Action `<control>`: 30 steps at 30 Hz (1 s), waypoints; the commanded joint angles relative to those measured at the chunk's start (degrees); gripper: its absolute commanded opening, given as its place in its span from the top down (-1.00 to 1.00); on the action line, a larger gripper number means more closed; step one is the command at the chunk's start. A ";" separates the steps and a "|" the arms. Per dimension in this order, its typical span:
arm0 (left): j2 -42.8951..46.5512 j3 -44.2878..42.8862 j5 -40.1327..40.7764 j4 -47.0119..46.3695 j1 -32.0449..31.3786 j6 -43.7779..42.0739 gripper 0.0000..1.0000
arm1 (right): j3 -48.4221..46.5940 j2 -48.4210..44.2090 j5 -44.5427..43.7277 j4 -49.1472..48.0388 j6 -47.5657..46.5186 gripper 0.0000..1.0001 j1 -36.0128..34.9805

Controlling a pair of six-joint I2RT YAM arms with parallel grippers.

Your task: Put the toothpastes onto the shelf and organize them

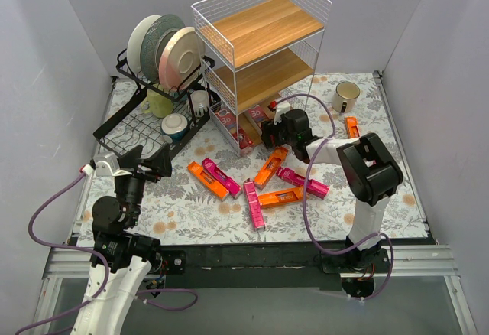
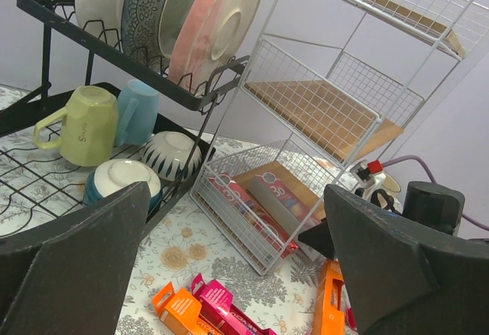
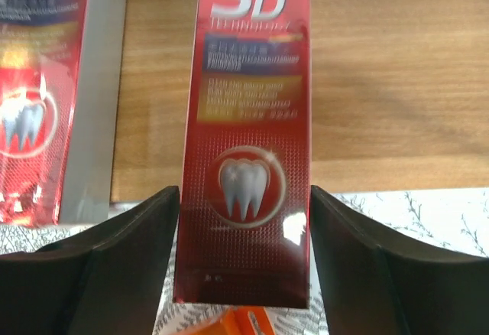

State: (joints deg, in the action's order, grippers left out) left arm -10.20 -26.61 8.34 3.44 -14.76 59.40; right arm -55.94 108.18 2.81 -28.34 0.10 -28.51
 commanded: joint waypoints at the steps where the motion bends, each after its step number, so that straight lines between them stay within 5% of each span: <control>1: -1.31 -0.37 -0.60 0.34 -0.18 -0.60 -0.97 | -2.86 0.01 -0.26 -6.29 1.57 -0.64 0.21; 20: -1.05 -0.46 -1.66 0.34 -0.26 -0.42 -0.96 | 12.17 -10.36 1.50 -11.30 2.89 -0.67 0.21; 30: -1.76 -0.37 -1.75 0.42 -0.26 -0.60 -0.96 | 10.68 -6.93 1.94 -11.74 2.10 -0.30 0.21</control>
State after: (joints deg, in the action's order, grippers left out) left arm -10.85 -26.61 7.22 3.44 -14.79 59.37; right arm -44.01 99.79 3.90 -37.26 2.74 -28.49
